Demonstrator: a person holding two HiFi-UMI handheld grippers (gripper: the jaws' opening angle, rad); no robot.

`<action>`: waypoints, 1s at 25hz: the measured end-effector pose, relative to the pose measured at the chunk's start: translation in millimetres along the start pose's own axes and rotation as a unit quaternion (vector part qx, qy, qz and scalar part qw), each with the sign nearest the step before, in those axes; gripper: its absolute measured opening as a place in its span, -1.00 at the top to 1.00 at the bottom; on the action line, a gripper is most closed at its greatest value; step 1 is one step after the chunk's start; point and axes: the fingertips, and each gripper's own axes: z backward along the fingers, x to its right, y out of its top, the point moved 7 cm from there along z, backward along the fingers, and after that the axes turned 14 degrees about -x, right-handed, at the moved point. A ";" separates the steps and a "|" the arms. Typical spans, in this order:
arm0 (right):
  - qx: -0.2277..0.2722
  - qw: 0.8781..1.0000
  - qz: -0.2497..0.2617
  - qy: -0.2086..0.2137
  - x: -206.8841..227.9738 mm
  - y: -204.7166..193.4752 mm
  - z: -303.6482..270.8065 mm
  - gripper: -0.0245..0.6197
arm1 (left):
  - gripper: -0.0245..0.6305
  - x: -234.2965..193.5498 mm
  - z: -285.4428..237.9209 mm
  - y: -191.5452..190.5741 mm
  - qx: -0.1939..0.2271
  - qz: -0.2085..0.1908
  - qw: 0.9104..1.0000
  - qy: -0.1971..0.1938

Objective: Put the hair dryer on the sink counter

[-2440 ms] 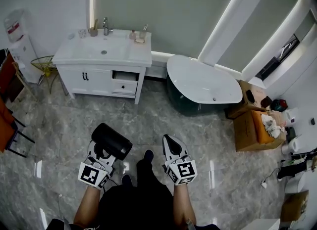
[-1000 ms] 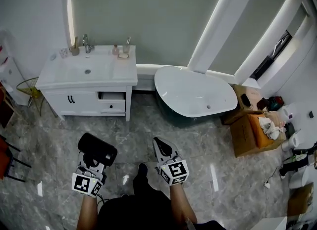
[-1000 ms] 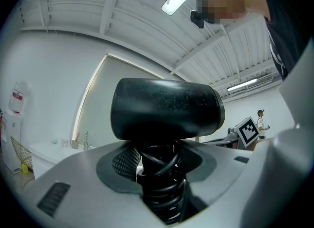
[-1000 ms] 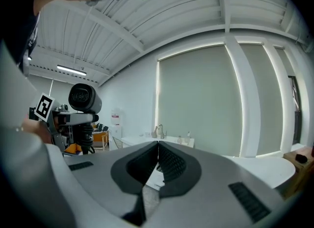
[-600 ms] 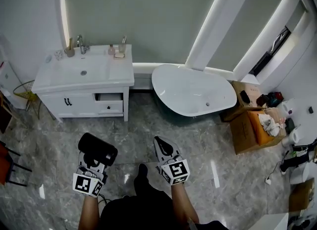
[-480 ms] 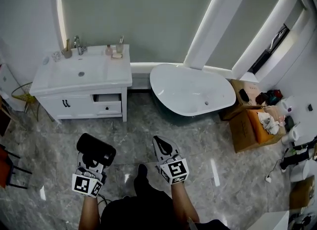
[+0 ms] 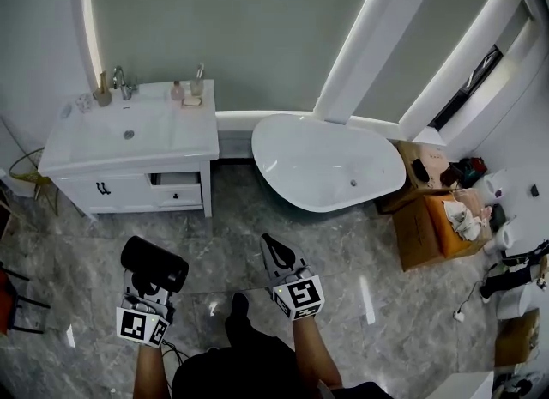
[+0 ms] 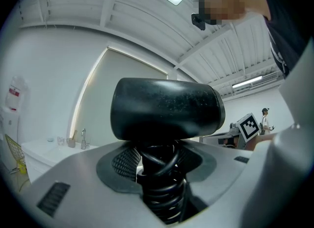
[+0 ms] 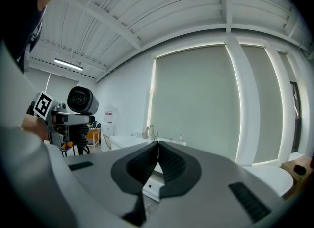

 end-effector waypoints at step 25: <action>0.025 0.998 0.014 0.059 134.7 53.2 -97.7 0.84 | 0.24 -1.7 -134.0 62.3 0.024 0.000 0.996 0.080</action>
